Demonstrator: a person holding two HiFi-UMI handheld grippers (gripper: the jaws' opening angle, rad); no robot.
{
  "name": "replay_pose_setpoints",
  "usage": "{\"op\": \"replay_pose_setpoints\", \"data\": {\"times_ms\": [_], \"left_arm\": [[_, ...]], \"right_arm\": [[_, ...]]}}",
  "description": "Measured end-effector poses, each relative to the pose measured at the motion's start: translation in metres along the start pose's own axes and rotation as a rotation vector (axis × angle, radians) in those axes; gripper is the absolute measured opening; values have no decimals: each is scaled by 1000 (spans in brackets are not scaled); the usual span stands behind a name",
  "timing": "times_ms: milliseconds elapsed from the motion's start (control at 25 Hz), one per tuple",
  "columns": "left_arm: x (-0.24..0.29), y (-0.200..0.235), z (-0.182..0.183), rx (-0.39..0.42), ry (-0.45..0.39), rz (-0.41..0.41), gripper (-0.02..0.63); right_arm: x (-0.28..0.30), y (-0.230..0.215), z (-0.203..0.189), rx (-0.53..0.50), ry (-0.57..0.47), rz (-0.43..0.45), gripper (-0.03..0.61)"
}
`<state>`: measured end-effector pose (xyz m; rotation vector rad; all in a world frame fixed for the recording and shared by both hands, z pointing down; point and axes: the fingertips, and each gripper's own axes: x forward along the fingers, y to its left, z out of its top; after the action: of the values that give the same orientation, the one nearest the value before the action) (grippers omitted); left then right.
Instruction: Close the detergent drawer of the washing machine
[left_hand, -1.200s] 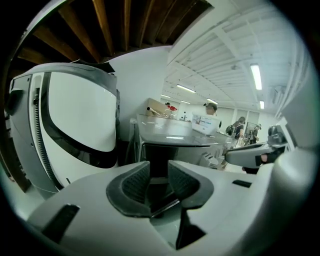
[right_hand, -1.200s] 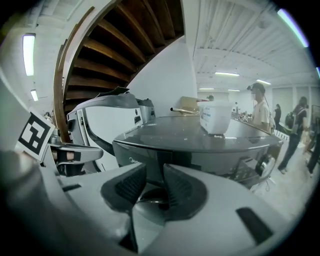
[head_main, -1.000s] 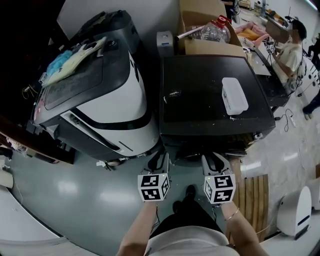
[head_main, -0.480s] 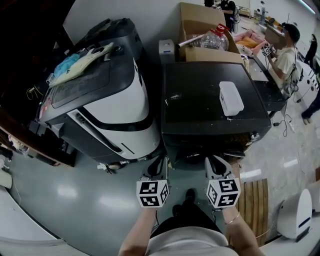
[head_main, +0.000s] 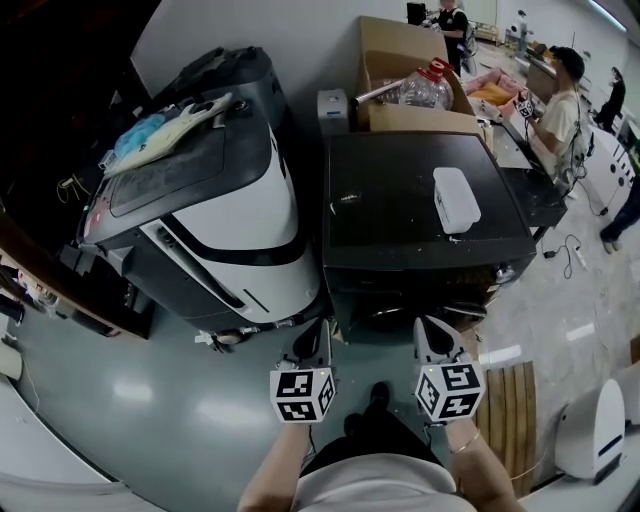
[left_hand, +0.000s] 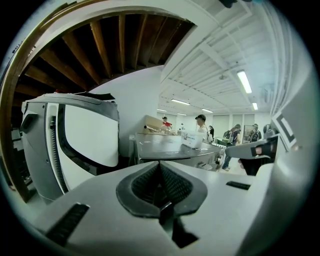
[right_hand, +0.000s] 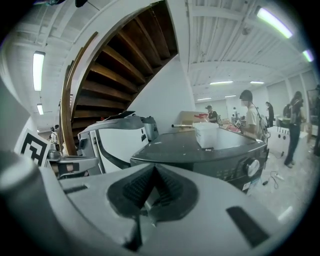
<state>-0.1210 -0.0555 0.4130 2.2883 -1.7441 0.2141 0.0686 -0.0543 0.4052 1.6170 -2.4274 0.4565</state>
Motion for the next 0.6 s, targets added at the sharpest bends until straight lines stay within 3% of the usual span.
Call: {"op": "replay_pose_setpoints", "data": {"times_ms": [600], "left_arm": [[-23,-8,5,6,-27,-29,-5]], "right_arm": [[-18,9,7,6,-39,4,2]]}}
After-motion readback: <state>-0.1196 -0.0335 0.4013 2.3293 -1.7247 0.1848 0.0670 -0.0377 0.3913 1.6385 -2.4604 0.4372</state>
